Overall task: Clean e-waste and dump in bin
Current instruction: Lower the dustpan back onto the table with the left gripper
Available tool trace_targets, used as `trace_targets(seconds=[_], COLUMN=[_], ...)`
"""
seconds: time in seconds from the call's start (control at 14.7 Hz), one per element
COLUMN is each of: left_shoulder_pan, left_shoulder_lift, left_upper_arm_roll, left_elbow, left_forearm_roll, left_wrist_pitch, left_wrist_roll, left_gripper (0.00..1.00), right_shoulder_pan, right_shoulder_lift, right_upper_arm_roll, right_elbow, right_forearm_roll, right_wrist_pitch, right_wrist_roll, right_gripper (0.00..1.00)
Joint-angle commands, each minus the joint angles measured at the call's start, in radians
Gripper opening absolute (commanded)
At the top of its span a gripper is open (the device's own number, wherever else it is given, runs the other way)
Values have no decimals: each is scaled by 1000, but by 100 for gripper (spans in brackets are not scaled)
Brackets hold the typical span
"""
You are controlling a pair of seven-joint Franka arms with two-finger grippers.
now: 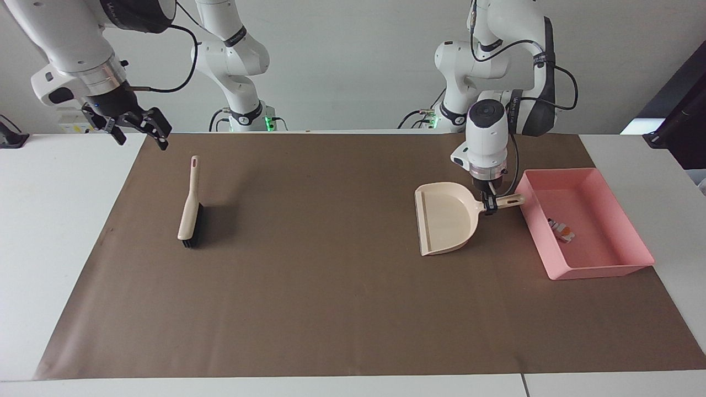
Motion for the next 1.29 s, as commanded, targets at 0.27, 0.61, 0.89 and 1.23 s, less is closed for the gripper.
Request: trace_targets(seconds=[0.27,0.61,0.89,1.23], left_shoulder_pan=[-30,7,105,203], left_shoulder_lift=[17,-50,-112,-95], left_upper_arm_roll=[10,13,14,21], left_elbow=[-13,7,6,98], left_forearm_roll=[-9,-9,-10,-202], left_wrist_pitch=[30,-36,-125,-162], left_wrist_roll=[-35,-225,-417,-751], left_gripper=[53,97,98,98], right_shoulder_pan=[-21,-20,-20,-29], right_shoulder_lift=[-8,-3,-6,-8], right_upper_arm_roll=[23,37,37,36], right_elbow=[2,18,9,5], right_forearm_roll=[-3,-11,-2,0], right_wrist_pitch=[-36,-33,-35,-35], right_wrist_roll=[9,11,9,9], right_gripper=[100,100,100,100])
